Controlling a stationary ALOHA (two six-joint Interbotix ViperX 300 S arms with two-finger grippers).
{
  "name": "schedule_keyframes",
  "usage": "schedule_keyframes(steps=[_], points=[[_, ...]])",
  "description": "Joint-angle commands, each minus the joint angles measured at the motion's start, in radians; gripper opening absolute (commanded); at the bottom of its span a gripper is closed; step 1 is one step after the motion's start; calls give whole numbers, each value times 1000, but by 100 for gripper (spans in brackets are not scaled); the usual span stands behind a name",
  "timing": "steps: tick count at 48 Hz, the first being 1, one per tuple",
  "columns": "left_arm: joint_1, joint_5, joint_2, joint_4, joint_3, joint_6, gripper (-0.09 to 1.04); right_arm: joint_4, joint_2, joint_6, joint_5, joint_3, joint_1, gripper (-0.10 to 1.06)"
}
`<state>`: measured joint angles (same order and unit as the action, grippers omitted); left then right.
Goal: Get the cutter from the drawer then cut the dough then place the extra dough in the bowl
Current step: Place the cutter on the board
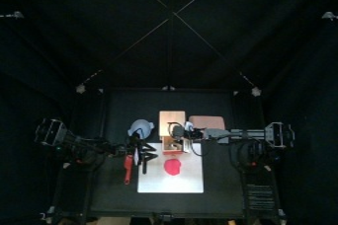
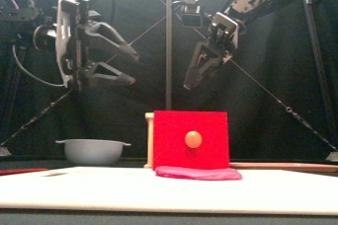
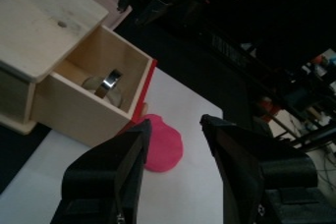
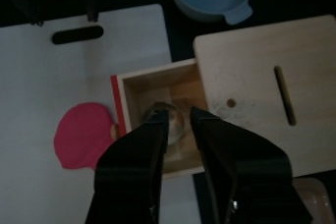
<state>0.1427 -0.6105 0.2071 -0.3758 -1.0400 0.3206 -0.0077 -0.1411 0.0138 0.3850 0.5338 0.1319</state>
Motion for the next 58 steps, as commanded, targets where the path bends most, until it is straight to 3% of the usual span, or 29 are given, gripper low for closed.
schedule_keyframes(steps=[1,12,46,58], points=[[5,-8,9,8,-3,0,83,3,-6,-2,15,-28,-12,69],[5,-9,8,9,-14,-2,83,31,31,3,29,-51,-20,71],[5,-8,-14,-2,-15,0,83,8,144,5,92,-106,-31,71],[5,-8,-14,-2,-15,2,83,6,173,5,117,-118,-29,88]])
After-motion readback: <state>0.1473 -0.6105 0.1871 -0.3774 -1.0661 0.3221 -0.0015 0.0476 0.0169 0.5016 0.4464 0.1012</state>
